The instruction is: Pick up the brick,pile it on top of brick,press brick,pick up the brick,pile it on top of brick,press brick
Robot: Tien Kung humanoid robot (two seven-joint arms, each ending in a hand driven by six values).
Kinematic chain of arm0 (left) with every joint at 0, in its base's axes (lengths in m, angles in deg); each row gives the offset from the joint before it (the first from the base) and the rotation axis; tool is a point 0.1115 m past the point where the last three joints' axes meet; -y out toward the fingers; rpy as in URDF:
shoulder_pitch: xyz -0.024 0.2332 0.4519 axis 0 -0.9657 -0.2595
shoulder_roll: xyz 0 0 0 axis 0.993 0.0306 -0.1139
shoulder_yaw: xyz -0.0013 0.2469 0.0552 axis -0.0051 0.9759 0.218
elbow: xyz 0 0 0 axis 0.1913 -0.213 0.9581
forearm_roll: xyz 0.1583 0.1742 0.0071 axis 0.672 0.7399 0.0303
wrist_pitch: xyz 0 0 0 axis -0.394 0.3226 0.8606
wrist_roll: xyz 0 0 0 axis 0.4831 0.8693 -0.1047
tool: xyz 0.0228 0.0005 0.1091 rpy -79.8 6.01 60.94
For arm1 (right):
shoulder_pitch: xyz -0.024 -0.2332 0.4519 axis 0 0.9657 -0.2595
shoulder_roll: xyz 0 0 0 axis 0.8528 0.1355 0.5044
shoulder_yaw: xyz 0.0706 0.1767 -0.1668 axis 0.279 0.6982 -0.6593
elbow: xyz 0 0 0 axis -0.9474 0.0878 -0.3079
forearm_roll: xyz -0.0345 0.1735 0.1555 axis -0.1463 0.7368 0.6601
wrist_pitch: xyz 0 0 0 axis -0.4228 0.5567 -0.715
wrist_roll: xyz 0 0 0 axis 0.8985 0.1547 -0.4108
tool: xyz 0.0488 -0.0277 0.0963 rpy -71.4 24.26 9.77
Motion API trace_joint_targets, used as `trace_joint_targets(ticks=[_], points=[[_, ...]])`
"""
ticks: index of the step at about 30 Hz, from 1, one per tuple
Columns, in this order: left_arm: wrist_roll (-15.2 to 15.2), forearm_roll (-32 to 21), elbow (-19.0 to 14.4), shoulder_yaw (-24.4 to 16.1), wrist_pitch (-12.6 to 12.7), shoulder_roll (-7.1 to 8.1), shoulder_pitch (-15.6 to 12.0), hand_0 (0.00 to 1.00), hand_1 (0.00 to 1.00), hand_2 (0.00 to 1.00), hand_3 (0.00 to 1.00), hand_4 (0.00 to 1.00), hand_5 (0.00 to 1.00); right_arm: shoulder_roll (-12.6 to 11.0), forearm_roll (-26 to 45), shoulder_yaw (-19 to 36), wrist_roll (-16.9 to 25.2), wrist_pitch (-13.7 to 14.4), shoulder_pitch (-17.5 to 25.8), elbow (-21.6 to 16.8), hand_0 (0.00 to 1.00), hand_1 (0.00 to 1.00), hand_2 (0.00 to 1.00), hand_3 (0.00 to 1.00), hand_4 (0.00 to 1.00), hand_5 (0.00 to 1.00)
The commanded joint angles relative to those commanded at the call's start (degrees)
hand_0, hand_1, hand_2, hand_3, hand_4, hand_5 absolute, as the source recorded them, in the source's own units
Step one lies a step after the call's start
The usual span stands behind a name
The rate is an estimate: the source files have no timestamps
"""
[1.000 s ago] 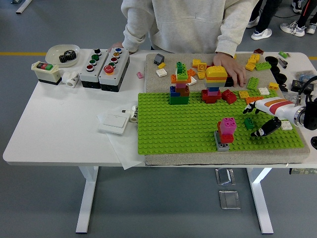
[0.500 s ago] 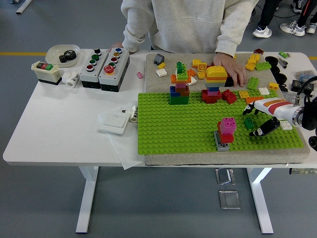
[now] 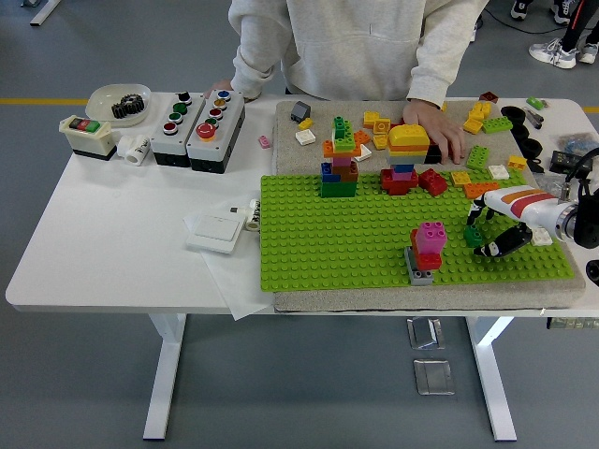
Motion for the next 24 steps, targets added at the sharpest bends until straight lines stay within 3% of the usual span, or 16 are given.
trace_joint_targets(ticks=[24], points=[[-0.05,-0.27,0.0,0.3,-0.07,-0.03,-0.02,0.797,0.697,0.59,0.533,0.524,0.507,-0.33,0.43,0.1,1.52,2.46,0.35,-0.08,0.533,0.567,0.603,0.53,0.781,0.357]])
